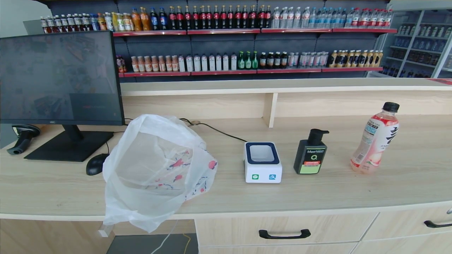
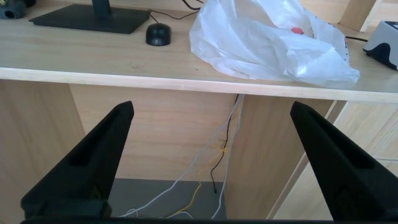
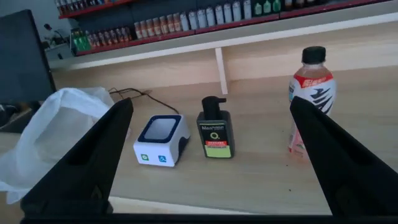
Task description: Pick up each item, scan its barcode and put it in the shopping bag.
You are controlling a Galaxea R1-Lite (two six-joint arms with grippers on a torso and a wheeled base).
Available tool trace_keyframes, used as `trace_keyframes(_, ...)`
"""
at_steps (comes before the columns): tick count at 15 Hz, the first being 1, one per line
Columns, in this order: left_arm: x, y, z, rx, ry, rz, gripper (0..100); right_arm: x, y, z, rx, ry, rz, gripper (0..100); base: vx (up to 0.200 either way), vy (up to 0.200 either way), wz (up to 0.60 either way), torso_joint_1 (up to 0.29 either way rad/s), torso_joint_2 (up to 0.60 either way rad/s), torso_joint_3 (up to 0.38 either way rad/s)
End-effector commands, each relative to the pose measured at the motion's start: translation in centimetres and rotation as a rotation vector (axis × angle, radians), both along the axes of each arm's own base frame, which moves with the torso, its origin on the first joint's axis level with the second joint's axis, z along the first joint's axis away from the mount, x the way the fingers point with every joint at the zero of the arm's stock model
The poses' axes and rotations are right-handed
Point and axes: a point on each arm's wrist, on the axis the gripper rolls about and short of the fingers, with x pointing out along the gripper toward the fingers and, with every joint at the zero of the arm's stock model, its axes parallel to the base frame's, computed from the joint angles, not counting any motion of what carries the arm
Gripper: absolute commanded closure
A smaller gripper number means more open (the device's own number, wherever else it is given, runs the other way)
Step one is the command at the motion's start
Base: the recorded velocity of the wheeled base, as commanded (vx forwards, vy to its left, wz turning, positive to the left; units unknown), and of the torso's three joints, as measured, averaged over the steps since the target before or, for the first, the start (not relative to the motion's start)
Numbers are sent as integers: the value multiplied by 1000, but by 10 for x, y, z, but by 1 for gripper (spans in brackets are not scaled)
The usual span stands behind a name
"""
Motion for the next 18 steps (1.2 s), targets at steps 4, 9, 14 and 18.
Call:
trace_keyframes(4,0,0,0,0,-1,0,0,74,27,27,155,119,92,0,0,0,0,0,0,0)
trace_keyframes(9,0,0,0,0,-1,0,0,121,46,9,335,178,75,0,0,0,0,0,0,0)
trace_keyframes(14,0,0,0,0,-1,0,0,142,50,-23,342,187,59,0,0,0,0,0,0,0)
trace_keyframes(18,0,0,0,0,-1,0,0,150,51,-32,363,190,28,0,0,0,0,0,0,0)
